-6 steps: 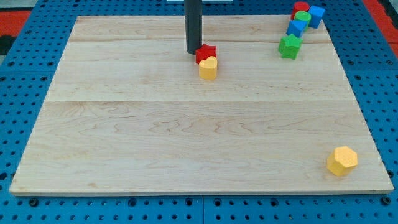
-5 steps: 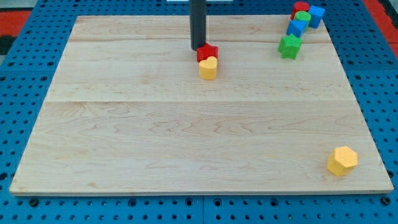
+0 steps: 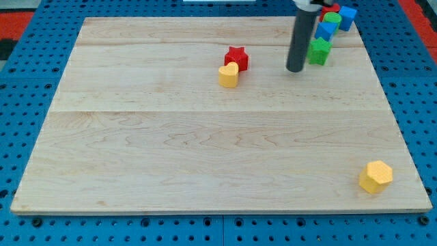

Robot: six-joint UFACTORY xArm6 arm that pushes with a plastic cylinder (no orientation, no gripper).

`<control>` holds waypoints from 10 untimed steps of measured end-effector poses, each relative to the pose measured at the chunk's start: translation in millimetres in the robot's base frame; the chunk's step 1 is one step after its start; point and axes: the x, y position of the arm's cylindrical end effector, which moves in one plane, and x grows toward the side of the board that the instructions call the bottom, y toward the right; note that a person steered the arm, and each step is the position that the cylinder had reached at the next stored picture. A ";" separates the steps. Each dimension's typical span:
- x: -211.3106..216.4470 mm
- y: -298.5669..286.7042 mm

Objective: Move your arm to the center right

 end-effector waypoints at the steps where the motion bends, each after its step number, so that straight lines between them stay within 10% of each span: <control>1: 12.6 21.6; 10: 65.7 98.0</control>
